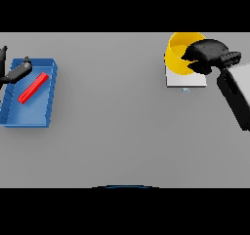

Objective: Pick up the red beaker and tilt it to pour out 1 green nut into yellow bowl. Pick up the yellow bowl and place it on the metallic measuring scale.

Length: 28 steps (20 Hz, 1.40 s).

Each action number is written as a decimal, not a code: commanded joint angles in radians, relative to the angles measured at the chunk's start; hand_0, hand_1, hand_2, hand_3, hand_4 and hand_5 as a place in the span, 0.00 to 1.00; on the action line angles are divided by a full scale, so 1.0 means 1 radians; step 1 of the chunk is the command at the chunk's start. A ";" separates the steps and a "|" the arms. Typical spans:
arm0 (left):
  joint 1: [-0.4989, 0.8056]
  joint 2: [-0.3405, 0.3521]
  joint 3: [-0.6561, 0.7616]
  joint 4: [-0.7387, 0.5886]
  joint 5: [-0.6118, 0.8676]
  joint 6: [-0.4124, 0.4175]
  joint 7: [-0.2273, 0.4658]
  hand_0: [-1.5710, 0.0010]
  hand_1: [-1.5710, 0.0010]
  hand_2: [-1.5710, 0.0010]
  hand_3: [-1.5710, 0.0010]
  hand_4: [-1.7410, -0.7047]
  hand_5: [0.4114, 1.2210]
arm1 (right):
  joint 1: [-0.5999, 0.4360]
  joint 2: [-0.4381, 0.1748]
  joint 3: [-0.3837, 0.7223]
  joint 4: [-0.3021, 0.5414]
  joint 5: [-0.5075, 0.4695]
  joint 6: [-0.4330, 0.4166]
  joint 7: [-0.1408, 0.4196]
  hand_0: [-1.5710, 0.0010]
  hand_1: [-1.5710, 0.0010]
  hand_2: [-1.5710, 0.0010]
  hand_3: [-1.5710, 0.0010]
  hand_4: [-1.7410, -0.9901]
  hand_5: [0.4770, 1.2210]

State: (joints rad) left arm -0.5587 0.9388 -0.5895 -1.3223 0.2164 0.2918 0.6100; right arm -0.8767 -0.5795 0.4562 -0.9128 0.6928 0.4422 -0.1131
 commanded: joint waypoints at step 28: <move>-0.034 -0.022 -0.030 0.063 0.015 0.000 -0.021 1.00 1.00 1.00 1.00 0.90 0.40 | -0.127 0.126 0.024 0.491 0.013 -0.134 -0.116 0.87 0.88 0.79 0.68 0.49 0.39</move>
State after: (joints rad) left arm -0.5925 0.9165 -0.6198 -1.2588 0.2312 0.2922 0.5888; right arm -1.0034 -0.4528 0.4797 -0.4215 0.7061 0.3085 -0.2275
